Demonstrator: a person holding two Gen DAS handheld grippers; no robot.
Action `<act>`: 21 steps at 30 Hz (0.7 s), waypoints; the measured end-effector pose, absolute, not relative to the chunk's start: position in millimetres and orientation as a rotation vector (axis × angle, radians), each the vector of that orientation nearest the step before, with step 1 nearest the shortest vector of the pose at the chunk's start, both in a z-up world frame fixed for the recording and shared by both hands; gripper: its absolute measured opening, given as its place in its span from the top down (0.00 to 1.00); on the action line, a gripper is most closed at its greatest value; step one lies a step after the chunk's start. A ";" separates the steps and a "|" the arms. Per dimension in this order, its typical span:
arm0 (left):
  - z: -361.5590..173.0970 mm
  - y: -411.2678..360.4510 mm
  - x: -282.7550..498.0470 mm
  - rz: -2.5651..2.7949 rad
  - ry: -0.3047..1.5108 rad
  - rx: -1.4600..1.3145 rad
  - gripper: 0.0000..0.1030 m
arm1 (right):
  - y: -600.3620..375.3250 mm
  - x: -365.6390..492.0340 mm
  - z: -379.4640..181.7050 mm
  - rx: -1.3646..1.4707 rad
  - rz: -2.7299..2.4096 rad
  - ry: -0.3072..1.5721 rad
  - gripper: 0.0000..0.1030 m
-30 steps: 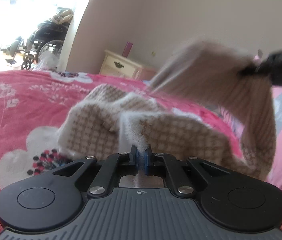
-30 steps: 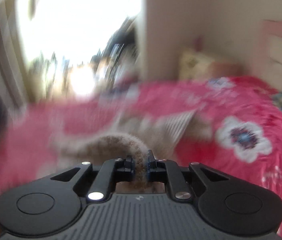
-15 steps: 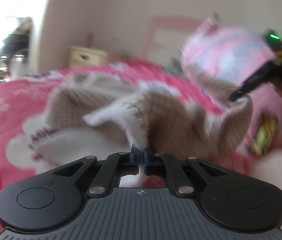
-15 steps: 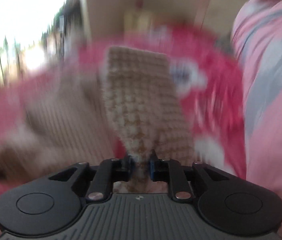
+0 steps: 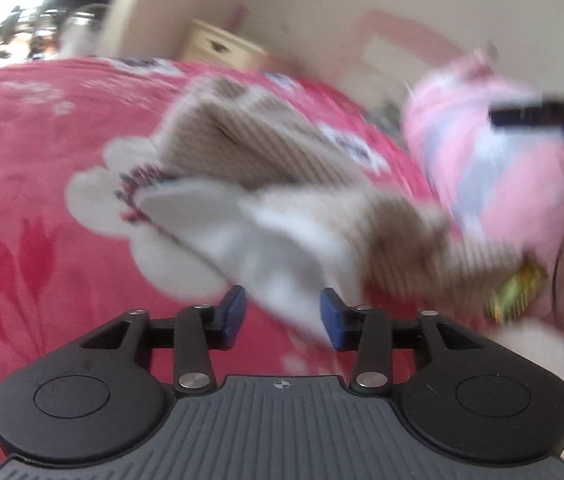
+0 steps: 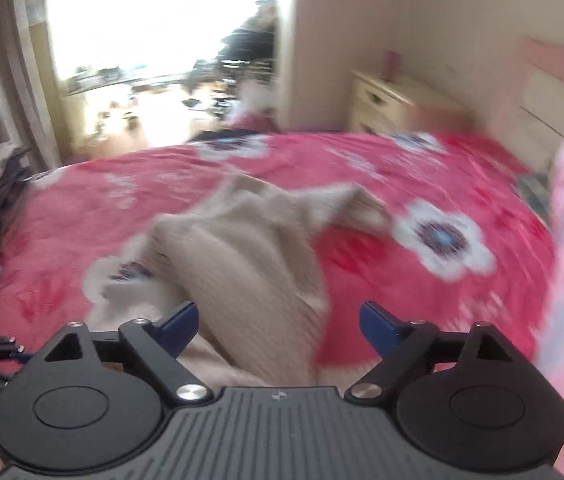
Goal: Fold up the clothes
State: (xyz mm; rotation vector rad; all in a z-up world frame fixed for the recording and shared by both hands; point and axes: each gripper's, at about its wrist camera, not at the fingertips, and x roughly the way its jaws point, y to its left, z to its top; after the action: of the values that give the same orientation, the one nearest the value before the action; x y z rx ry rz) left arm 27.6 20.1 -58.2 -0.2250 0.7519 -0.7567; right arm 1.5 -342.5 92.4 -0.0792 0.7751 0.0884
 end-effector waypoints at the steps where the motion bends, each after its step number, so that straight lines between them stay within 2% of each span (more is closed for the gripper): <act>1: -57.7 14.9 35.0 -0.752 0.731 -0.241 0.51 | -324.9 19.7 83.9 -0.116 0.127 0.779 0.12; 3: -61.2 -4.9 51.3 -0.774 0.710 -0.256 0.33 | -287.9 55.8 66.6 -0.197 0.207 0.784 0.12; 4: -64.4 -15.5 57.8 -0.782 0.719 -0.257 0.32 | -267.2 73.5 57.4 -0.245 0.249 0.784 0.12; 9: -85.0 -51.5 82.5 -0.794 0.780 -0.310 0.33 | -167.2 145.8 1.1 -0.575 0.376 0.811 0.11; 13: -93.7 -50.9 78.6 -0.821 0.791 -0.340 0.48 | -118.5 185.5 -44.7 -0.840 0.421 0.832 0.11; 15: -99.5 -53.5 74.0 -0.848 0.819 -0.310 0.49 | -114.8 209.0 -68.3 -0.912 0.379 0.883 0.13; 17: -104.5 -56.9 70.7 -0.868 0.843 -0.282 0.48 | -122.1 230.8 -87.7 -0.923 0.355 0.972 0.19; 19: -107.3 -58.1 69.8 -0.874 0.855 -0.284 0.48 | -133.3 246.6 -96.6 -0.877 0.351 1.053 0.43; 20: -108.6 -59.5 69.7 -0.881 0.855 -0.287 0.48 | -139.4 252.6 -96.7 -0.839 0.345 1.075 0.47; 21: -109.6 -60.8 69.0 -0.890 0.851 -0.291 0.49 | -146.0 256.5 -91.0 -0.796 0.334 1.072 0.64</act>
State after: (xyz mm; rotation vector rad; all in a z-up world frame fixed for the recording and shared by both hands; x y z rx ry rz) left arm 69.0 -60.8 -109.6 -0.2908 0.8509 -0.8900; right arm 256.5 -146.0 -91.0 -0.7955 1.0719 0.3341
